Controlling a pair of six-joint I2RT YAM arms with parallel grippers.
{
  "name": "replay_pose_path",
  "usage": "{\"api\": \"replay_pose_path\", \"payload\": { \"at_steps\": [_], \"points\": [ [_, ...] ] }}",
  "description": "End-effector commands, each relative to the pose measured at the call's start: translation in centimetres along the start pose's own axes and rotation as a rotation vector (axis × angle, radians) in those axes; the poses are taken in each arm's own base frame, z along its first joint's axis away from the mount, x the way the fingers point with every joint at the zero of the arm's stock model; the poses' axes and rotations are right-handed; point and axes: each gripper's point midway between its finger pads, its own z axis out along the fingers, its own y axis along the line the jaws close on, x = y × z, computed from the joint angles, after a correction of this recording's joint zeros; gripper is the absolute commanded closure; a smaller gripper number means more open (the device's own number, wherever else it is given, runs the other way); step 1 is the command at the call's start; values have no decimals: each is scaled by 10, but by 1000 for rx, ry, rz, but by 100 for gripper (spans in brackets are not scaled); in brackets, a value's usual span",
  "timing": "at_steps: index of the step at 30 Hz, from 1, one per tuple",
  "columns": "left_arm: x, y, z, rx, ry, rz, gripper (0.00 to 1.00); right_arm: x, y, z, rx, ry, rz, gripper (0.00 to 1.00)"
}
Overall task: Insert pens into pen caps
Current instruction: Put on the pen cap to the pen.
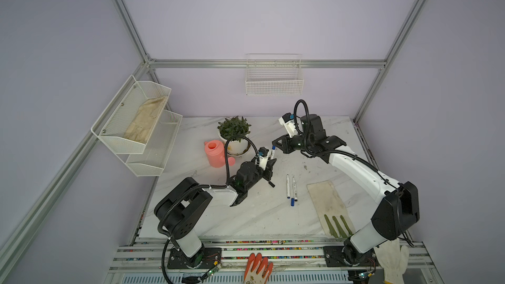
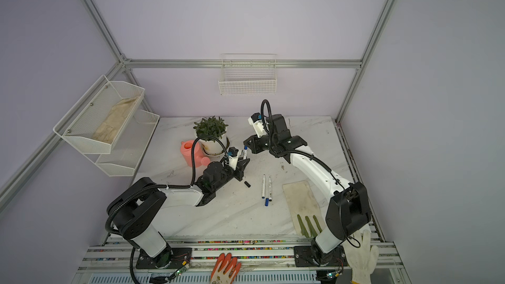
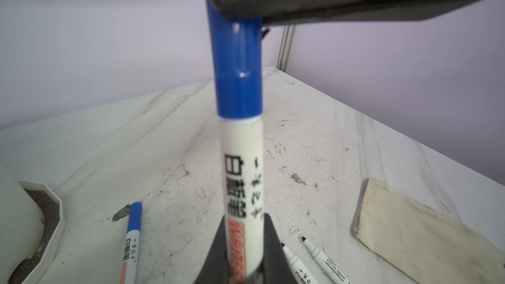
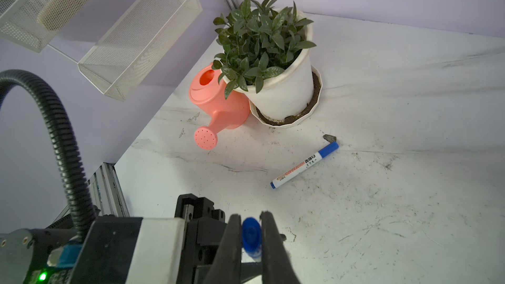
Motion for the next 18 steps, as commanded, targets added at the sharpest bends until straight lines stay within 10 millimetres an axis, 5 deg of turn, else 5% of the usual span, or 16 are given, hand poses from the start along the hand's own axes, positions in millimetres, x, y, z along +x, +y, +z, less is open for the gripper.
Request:
{"api": "replay_pose_path", "payload": {
  "at_steps": [1, 18],
  "points": [
    [-36, -40, -11, 129, -194, 56, 100, 5, -9, 5, 52, 33, 5, 95],
    [-4, -45, -6, 140, -125, 33, 100, -27, -5, -4, 69, -64, -11, 67]
  ]
}}
